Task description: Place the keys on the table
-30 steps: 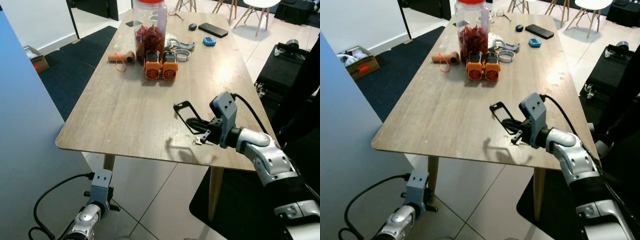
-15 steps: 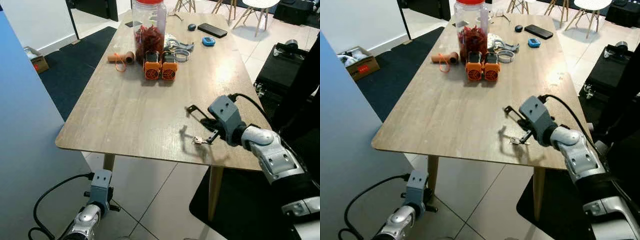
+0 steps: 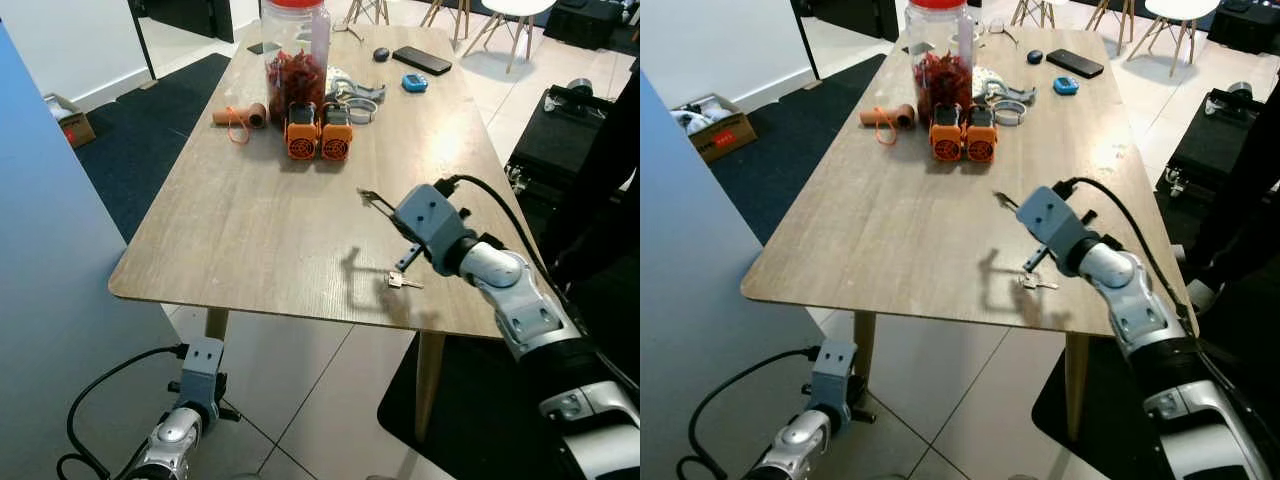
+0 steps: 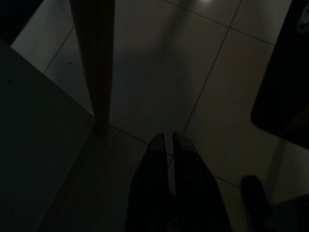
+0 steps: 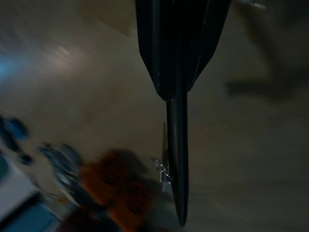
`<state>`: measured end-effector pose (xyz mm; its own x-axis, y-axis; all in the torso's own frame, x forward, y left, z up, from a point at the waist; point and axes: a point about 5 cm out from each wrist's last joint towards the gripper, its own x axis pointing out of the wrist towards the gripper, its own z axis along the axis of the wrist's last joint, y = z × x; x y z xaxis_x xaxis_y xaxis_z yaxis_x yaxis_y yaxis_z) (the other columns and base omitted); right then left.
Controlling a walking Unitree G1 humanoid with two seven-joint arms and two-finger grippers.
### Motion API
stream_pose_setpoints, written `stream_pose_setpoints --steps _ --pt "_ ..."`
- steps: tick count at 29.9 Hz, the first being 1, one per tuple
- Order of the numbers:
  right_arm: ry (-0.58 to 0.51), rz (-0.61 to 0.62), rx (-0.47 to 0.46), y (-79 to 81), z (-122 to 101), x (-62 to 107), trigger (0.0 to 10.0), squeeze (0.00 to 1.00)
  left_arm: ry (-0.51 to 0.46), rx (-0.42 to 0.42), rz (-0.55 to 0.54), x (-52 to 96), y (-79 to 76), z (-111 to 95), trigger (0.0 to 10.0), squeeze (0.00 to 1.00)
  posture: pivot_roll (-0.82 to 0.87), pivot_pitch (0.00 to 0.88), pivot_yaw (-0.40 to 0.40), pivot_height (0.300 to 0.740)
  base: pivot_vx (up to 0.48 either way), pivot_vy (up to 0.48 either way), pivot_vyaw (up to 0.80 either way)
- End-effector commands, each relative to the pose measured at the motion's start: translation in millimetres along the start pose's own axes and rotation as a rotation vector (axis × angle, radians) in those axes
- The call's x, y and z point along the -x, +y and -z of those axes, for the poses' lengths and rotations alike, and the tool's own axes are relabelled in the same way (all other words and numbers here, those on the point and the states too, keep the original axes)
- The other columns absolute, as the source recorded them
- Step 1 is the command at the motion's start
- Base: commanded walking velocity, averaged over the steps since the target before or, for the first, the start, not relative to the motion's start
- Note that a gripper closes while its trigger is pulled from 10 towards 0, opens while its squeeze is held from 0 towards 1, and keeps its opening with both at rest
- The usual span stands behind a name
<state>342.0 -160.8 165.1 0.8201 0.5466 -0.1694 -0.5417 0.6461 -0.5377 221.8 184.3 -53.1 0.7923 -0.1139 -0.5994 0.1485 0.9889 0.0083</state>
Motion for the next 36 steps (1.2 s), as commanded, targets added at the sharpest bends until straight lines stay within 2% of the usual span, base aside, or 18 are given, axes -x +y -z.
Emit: stream_pose_setpoints --steps 1,4,8,23,29,36 --pt "-0.031 -0.053 0.004 6.5 -5.3 -1.5 10.0 0.0 0.012 0.012 -0.005 1.3 -0.4 4.0 10.0 0.0 0.06 0.056 -0.021 0.74 0.0 0.0 0.0" --pt "-0.024 -0.173 0.007 21.4 -1.8 -2.1 10.0 0.0 0.012 0.019 -0.004 1.8 -0.6 5.0 10.0 0.0 0.06 0.056 -0.024 0.74 0.0 0.0 0.0" --pt "-0.018 -0.232 -0.01 28.8 0.4 -0.9 10.0 0.0 0.013 0.022 -0.003 2.0 -0.9 5.6 10.0 0.0 0.06 0.056 -0.025 0.74 0.0 0.0 0.0" --pt "0.006 -0.388 -0.081 39.5 3.3 10.2 10.0 0.0 0.013 0.024 0.006 1.4 -2.5 4.9 10.0 0.0 0.06 0.055 -0.023 0.74 0.0 0.0 0.0" --pt "0.012 -0.409 -0.097 39.8 2.3 13.0 10.0 0.0 0.015 0.025 0.009 1.3 -3.5 5.2 10.0 0.0 0.05 0.054 -0.023 0.74 0.0 0.0 0.0" --pt "0.016 -0.408 -0.11 37.8 0.8 14.8 10.0 0.11 0.015 0.025 0.009 1.1 -3.4 5.0 10.0 0.0 0.05 0.055 -0.023 0.74 0.0 0.0 0.0"
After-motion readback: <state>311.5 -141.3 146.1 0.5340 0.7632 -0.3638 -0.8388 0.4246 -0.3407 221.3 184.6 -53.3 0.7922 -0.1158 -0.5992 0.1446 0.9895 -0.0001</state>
